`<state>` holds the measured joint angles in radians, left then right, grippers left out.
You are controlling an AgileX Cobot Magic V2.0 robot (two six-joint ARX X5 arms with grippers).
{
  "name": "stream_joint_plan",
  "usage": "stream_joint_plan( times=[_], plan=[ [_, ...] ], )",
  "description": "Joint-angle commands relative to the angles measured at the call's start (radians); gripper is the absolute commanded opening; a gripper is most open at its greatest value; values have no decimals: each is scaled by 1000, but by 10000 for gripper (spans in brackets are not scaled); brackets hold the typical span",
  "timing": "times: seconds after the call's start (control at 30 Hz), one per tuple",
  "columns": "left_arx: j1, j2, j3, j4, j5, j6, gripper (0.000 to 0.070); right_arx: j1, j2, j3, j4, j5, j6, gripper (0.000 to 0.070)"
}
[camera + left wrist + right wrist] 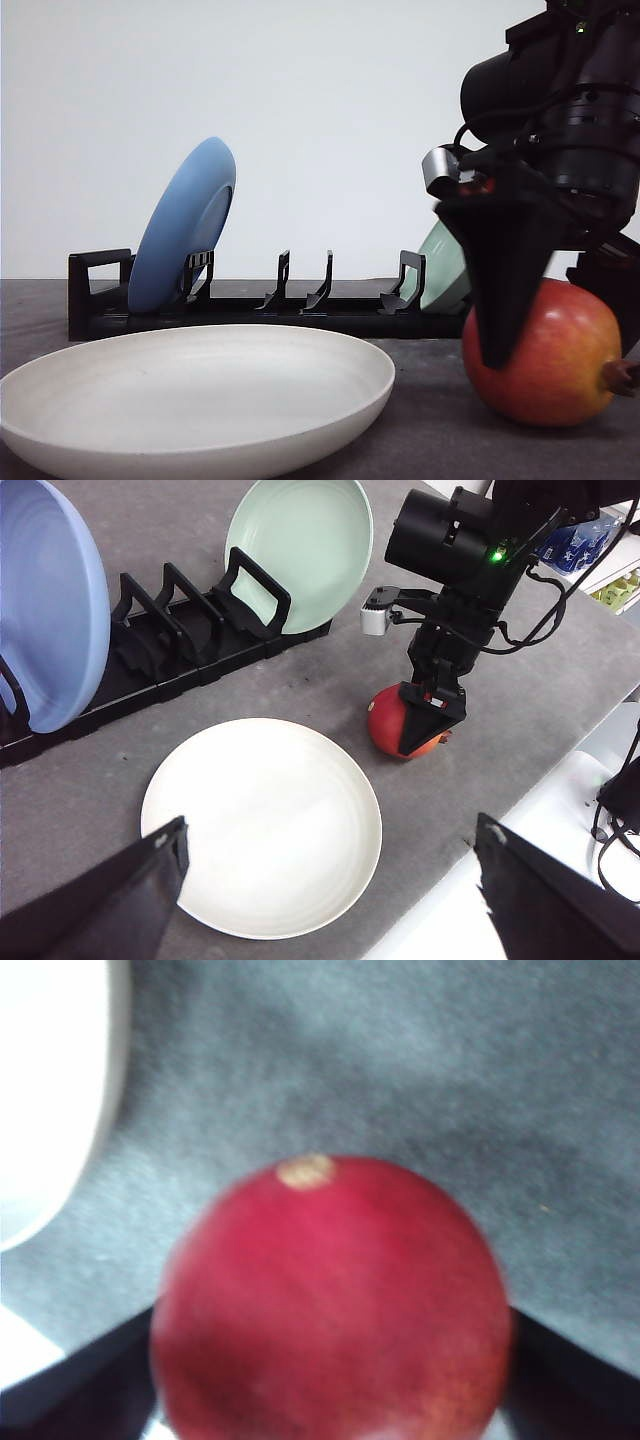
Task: Place pomegranate in white plate
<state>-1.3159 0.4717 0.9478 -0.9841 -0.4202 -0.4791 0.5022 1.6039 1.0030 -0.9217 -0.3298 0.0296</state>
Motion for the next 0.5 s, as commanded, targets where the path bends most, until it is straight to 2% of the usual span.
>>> stream_joint_plan(
  times=[0.0,0.17,0.3,0.47],
  plan=[
    [-13,5,5,13,0,-10,555,14,21,27,-9,21,5,445],
    [-13,5,5,12,0,-13,555,61,24,127,-54,15,35,447],
    [-13,5,5,15,0,-13,555,144,24,237,-66,16,56,451],
    [-13,5,5,23,0,-12,555,262,53,339,-14,16,88,452]
  ],
)
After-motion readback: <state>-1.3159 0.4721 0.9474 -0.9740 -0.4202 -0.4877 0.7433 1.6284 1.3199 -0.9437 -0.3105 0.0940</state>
